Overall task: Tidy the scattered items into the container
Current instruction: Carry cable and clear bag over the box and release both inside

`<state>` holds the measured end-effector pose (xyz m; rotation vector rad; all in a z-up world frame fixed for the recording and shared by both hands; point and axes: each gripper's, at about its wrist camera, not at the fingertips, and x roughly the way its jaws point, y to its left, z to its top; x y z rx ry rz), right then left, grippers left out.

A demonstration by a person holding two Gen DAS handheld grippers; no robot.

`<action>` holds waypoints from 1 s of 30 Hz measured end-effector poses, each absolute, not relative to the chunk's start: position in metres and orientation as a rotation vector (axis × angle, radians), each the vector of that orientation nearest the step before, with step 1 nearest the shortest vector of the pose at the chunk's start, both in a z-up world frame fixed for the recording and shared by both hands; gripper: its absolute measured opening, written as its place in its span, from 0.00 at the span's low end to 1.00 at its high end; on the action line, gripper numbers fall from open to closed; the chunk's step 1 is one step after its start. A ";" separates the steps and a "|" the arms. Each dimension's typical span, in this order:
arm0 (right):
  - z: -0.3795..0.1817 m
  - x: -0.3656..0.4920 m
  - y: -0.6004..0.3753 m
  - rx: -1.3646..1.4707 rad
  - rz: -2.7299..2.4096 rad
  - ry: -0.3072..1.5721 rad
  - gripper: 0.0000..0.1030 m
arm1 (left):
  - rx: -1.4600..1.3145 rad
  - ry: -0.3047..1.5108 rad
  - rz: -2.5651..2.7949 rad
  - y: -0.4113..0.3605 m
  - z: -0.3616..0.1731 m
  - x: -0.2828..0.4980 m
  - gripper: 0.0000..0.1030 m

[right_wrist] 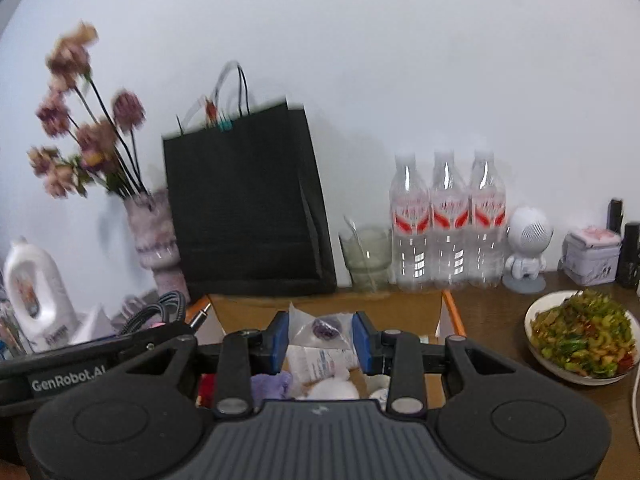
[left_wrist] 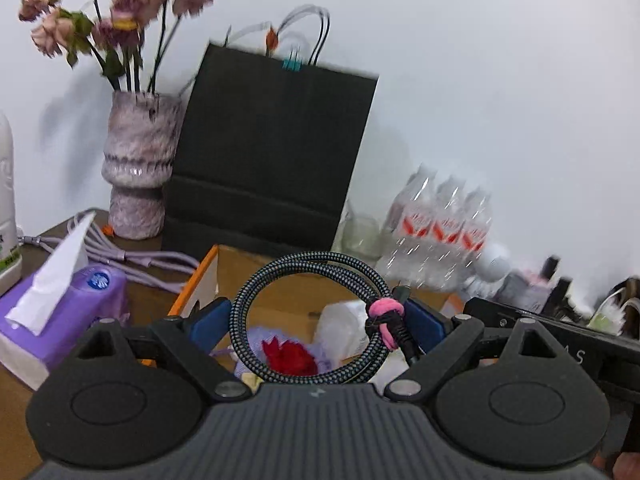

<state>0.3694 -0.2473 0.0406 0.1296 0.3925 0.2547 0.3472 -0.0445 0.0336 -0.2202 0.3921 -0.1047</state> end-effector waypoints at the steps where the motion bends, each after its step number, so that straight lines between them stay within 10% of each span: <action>1: 0.035 0.377 -0.246 0.124 0.252 0.415 0.32 | -0.210 0.410 -0.099 -0.045 0.028 0.353 0.91; 22: -0.023 0.409 -0.237 0.032 0.203 0.559 0.35 | -0.057 0.535 -0.035 -0.059 -0.023 0.381 0.91; 30: -0.018 0.411 -0.238 0.028 0.168 0.570 0.98 | -0.108 0.512 0.012 -0.049 -0.008 0.376 1.00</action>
